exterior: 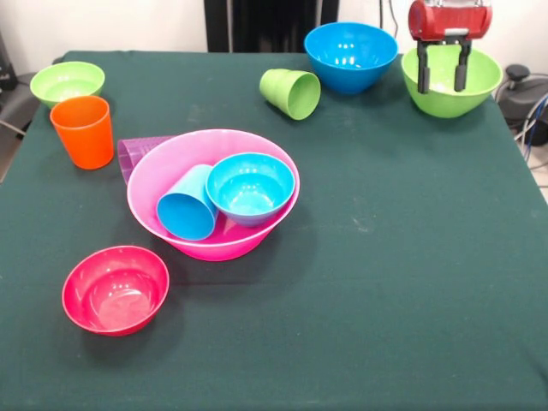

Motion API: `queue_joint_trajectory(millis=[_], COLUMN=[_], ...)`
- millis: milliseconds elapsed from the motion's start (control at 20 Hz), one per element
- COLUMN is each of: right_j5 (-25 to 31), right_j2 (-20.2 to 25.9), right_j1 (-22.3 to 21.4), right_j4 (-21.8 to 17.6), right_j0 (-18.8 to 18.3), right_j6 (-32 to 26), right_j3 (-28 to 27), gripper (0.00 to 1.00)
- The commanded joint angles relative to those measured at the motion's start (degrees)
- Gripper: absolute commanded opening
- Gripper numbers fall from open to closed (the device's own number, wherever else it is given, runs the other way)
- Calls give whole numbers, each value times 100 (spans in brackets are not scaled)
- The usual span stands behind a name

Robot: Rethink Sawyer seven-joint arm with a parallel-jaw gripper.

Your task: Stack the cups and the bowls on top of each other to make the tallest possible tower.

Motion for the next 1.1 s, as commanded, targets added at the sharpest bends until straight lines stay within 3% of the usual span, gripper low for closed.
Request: queue_joint_trajectory(millis=[50, 400, 600, 750, 1100], right_j5=[449, 723, 526, 889, 1333], right_j2=[100, 154, -58, 736, 1134], right_j1=[104, -77, 42, -426, -1317], right_j4=[-418, -553, -519, -923, -825], right_j0=[5, 4, 203, -230, -294], right_j6=[-267, -248, -170, -207, 104], right_j3=[-705, -750, -770, -544, 283], gripper=[100, 100, 100, 100, 100])
